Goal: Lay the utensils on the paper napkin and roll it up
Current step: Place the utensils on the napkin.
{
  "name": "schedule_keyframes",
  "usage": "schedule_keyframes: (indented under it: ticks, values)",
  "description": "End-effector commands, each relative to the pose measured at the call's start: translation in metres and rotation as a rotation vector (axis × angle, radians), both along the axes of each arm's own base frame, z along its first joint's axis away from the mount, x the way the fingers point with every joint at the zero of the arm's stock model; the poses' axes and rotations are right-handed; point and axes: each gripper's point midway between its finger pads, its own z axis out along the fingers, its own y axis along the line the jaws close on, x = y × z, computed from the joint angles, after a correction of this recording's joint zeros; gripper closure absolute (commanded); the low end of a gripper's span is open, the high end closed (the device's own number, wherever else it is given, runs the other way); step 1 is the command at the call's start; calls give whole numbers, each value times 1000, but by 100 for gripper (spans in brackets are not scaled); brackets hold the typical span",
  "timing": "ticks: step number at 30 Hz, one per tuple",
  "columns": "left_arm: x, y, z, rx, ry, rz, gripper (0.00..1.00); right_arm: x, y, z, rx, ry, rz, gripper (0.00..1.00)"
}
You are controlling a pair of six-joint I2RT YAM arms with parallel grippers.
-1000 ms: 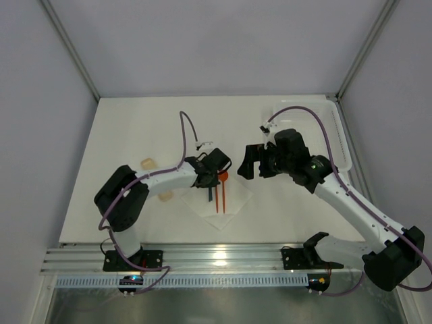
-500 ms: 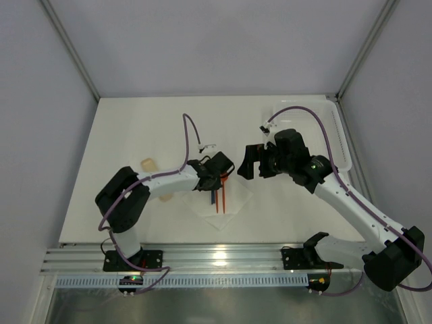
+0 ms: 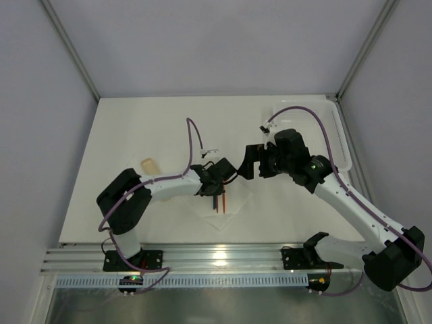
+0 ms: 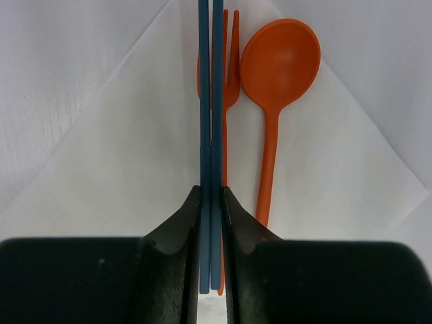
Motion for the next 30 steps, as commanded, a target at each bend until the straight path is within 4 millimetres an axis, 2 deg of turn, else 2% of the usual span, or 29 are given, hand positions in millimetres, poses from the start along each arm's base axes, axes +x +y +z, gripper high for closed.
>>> schedule_keyframes:
  ticks: [1,30]
  values:
    - [3,7,8,6,-44,44,100,-2,-1,9,15,-33,0,1]
    - [-13,5,4,5,-26,59,100,-4,0,10,28,-35,8,1]
